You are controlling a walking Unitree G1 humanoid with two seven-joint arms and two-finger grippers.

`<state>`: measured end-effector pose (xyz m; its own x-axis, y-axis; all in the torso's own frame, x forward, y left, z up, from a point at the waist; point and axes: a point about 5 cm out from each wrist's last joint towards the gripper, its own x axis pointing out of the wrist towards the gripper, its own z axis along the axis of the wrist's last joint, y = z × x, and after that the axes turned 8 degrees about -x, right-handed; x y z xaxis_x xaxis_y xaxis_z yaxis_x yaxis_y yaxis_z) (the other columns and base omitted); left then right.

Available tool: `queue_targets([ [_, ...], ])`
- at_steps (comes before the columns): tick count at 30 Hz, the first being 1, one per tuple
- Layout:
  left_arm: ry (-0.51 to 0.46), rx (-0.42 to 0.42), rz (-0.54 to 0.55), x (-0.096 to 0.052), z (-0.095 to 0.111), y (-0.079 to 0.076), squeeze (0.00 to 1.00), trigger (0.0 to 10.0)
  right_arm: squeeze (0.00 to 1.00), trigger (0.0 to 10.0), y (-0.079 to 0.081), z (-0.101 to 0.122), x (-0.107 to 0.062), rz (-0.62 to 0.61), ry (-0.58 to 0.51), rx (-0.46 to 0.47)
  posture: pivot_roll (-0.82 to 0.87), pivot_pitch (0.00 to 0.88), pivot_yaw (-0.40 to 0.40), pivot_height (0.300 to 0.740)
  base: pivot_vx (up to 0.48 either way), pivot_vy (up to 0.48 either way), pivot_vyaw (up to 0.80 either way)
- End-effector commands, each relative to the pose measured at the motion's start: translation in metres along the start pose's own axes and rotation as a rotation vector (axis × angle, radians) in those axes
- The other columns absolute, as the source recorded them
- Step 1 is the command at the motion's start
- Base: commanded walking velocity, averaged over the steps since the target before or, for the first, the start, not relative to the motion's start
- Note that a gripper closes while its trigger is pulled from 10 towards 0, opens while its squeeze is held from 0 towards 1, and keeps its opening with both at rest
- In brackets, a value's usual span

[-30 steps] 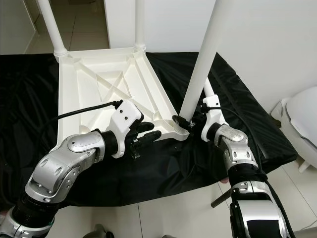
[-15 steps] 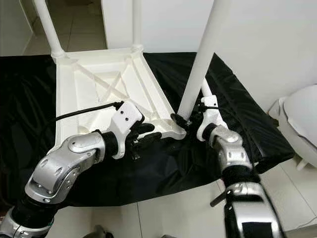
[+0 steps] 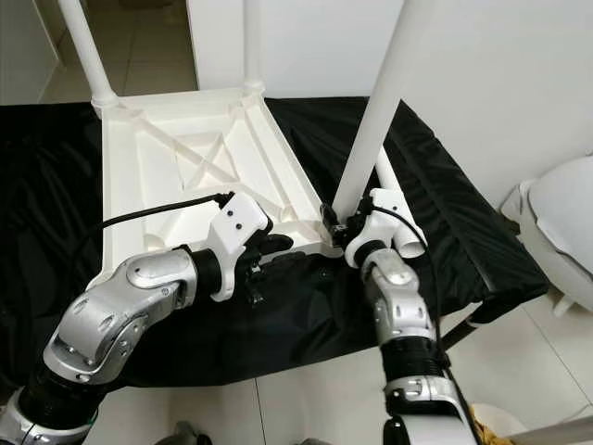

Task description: Building children table

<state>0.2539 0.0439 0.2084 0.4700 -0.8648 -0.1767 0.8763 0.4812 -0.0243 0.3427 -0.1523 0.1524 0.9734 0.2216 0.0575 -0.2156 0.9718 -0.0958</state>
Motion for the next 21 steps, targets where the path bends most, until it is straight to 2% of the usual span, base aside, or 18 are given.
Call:
queue_targets([
  [1, 0.017, -0.007, -0.031, 0.001, -0.003, -0.004, 0.00, 10.0, 0.00, 0.0, 0.006, -0.009, -0.003, -0.078, 0.059, 0.061, -0.05, 0.064, -0.035, 0.740, 0.000, 0.000, 0.00],
  [6, 0.014, -0.011, -0.030, 0.001, -0.004, -0.005, 0.00, 10.0, 0.00, 0.0, 0.024, -0.004, 0.001, -0.160, 0.068, 0.063, -0.05, 0.056, -0.043, 0.740, 0.000, 0.000, 0.00],
  [8, 0.014, -0.011, -0.030, 0.001, -0.004, -0.005, 0.00, 10.0, 0.00, 0.0, 0.024, -0.004, 0.001, -0.160, 0.068, 0.063, -0.05, 0.056, -0.043, 0.740, 0.000, 0.000, 0.00],
  [11, 0.011, -0.015, -0.033, 0.002, -0.004, -0.007, 0.00, 10.0, 0.00, 0.0, 0.038, 0.003, 0.006, -0.234, 0.060, 0.086, -0.04, 0.049, -0.046, 0.740, 0.000, 0.000, 0.00],
  [21, 0.003, -0.019, -0.035, 0.003, -0.002, -0.008, 0.00, 10.0, 0.00, 0.0, 0.048, 0.011, 0.014, -0.303, 0.054, 0.109, -0.04, 0.044, -0.047, 0.740, 0.000, 0.000, 0.00],
])
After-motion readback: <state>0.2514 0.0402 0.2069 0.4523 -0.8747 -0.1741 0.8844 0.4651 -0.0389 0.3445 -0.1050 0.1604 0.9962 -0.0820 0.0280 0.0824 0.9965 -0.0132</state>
